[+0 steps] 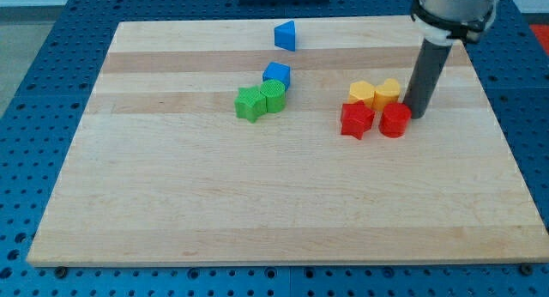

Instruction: Move the yellow heart diagonally to the yellow hexagon

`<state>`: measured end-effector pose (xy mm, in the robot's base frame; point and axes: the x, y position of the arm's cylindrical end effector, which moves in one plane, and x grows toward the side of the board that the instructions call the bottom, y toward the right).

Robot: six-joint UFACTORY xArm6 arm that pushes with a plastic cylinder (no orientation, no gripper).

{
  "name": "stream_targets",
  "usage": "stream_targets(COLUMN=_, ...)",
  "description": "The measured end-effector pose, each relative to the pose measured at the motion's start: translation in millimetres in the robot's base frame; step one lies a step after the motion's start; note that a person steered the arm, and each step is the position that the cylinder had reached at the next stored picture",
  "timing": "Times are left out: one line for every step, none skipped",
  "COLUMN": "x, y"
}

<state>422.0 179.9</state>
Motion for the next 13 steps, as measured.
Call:
stream_targets(x=-5.6, y=-17.4)
stream_targets(x=-49.5, y=-42.5)
stream_targets(x=-103.1, y=-55.1)
stream_targets(x=-113.1, y=-61.4)
stream_targets(x=-106.4, y=-56.4)
stream_targets(x=-103.3, y=-29.8)
stream_targets(x=-143.8, y=-19.1)
stream_targets(x=-154.9, y=-36.8)
stream_targets(x=-154.8, y=-62.8)
stream_targets(x=-154.8, y=-75.9)
stream_targets(x=-154.8, y=-82.9)
stream_targets(x=-155.2, y=-82.1)
stream_targets(x=-177.2, y=-107.5)
